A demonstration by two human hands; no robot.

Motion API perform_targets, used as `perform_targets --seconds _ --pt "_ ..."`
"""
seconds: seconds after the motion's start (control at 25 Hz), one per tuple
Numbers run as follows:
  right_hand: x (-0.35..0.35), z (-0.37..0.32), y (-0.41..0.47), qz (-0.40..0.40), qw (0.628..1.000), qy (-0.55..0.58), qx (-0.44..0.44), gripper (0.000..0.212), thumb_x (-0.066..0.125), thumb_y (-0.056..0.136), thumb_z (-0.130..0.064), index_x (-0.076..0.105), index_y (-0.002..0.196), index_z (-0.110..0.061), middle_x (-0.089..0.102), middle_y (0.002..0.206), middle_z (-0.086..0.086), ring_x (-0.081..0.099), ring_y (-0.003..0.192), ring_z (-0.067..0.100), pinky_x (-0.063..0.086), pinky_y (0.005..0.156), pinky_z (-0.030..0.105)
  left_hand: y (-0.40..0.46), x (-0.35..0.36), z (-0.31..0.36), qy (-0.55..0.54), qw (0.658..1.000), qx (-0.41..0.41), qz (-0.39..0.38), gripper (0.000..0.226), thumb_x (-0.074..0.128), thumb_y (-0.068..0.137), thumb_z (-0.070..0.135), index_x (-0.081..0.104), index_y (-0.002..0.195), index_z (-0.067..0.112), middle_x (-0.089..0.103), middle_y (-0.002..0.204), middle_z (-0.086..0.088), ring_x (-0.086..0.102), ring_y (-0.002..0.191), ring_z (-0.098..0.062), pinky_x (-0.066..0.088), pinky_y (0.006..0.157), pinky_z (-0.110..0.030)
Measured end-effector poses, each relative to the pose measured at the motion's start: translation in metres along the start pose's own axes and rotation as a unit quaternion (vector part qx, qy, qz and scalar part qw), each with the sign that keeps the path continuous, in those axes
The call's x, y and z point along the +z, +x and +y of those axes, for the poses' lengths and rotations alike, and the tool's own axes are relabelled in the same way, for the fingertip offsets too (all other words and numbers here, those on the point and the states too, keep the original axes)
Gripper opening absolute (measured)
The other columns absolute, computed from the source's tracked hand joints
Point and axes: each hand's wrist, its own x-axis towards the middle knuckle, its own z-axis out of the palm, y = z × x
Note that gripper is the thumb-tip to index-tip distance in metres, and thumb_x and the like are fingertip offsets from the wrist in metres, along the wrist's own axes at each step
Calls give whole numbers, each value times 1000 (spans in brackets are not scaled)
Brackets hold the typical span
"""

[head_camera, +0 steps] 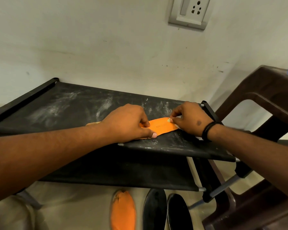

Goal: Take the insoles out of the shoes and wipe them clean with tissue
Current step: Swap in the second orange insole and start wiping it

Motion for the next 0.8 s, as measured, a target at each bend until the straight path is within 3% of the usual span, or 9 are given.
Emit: perform_targets --seconds 0.2,0.36,0.44,0.6,0.8 --pt "12 -19 -12 -2 998 34 -43 18 68 90 -21 77 104 -13 74 106 3 67 98 15 45 82 20 -2 0 -1 9 1000 -3 -1 48 68 81 66 78 112 30 68 115 13 62 99 -7 54 84 -34" --pt "7 -10 0 20 1000 0 12 17 66 91 -25 77 102 -17 74 106 3 67 98 19 54 89 35 1 -1 2 15 1000 -4 -3 49 67 82 65 77 114 30 69 117 11 62 99 -9 54 81 -33" --pt "17 -22 -1 40 999 8 -3 17 64 91 -21 78 99 -16 75 103 5 68 95 20 55 85 32 0 -1 1 25 1000 -9 -1 49 67 81 67 77 113 31 70 112 11 63 96 -9 54 79 -33" --pt "15 -36 -15 -38 993 84 -75 15 66 91 -20 78 100 -16 75 96 0 68 84 10 52 75 21 -4 2 0 41 999 -16 27 46 66 77 72 80 91 31 72 90 9 65 79 -8 58 72 -36" --pt "11 -13 7 45 998 -12 40 16 64 91 -21 78 96 -16 75 102 7 68 90 22 55 83 35 -2 0 1 45 998 -31 25 50 67 74 75 78 79 27 75 93 10 67 81 -8 59 73 -36"
